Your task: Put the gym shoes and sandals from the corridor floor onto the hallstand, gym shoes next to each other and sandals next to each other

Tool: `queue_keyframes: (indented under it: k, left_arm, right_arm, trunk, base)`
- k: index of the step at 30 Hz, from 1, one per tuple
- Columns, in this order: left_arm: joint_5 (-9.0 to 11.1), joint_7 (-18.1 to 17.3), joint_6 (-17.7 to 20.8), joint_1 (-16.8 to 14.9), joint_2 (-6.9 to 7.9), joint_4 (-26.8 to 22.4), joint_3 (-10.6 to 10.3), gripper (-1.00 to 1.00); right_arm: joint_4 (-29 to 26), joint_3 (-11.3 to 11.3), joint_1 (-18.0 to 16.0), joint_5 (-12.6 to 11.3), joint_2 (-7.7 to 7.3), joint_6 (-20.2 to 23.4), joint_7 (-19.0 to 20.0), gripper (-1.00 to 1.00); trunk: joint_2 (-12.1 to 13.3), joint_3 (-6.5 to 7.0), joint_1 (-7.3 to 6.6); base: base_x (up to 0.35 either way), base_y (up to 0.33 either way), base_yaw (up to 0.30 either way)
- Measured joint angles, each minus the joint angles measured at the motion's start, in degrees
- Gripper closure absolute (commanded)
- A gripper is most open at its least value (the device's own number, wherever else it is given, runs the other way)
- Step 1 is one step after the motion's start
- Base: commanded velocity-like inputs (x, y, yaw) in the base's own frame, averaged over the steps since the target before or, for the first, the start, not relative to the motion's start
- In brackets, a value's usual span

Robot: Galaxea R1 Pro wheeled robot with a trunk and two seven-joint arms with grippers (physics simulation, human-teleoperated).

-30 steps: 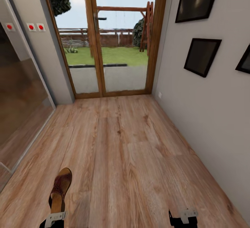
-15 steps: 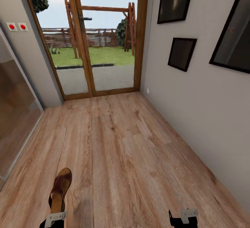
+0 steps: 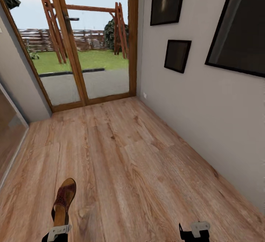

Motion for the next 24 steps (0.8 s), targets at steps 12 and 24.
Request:
queue_keyframes:
  k: [12, 24]
  left_arm:
    - [-0.08, 0.05, 0.01, 0.0, -0.01, 0.01, 0.02, 1.0]
    - [-0.86, -0.01, 0.01, 0.0, -0.09, 0.02, -0.08, 1.0]
  right_arm:
    - [0.0, 0.0, -0.02, -0.04, -0.01, -0.02, -0.01, -1.0]
    - [0.0, 0.0, 0.0, -0.01, 0.03, -0.03, -0.02, -1.0]
  trunk:
    - [0.0, 0.0, 0.0]
    - [0.0, 0.0, 0.0]
  base:
    - [0.0, 0.223, -0.3]
    - [0.0, 0.011, -0.3]
